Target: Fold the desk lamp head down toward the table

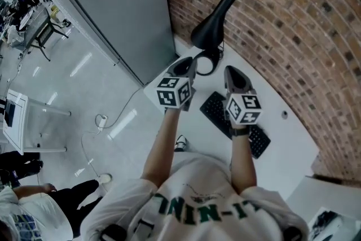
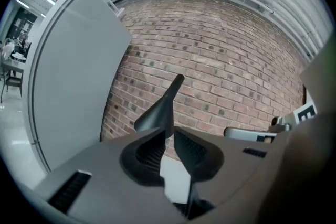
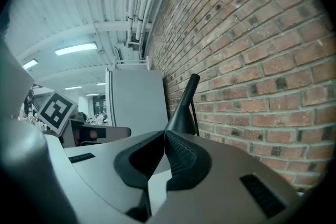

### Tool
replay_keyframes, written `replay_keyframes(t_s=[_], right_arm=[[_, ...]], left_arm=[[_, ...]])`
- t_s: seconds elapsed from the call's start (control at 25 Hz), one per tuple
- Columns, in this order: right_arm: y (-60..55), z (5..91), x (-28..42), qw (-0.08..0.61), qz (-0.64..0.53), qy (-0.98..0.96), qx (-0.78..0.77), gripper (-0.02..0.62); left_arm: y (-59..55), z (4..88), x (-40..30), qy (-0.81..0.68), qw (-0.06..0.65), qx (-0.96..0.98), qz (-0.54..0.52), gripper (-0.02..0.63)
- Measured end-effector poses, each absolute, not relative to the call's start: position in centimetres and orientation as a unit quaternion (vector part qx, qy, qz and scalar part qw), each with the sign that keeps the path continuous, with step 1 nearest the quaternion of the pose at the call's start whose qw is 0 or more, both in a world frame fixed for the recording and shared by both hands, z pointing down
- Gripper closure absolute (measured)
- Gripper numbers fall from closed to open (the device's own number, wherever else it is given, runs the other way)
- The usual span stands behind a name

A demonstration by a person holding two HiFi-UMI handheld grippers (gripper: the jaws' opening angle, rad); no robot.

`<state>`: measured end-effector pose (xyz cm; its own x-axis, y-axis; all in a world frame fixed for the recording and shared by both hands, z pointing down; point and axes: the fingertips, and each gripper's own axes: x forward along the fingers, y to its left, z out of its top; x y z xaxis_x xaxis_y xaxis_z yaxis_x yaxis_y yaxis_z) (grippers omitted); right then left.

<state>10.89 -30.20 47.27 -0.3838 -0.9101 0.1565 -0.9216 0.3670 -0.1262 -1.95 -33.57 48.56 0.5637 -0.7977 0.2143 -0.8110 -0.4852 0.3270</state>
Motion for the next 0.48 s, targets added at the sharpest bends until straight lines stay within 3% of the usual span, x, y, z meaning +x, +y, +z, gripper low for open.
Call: replay_keyframes(t_s=[0.48], right_arm=[[-25.7,44.9,8.8,0.05,0.034,-0.833,0.55,0.591]], left_arm=[[-26.8,44.5,-6.3,-0.524,0.111,0.845,0.004,0.604]])
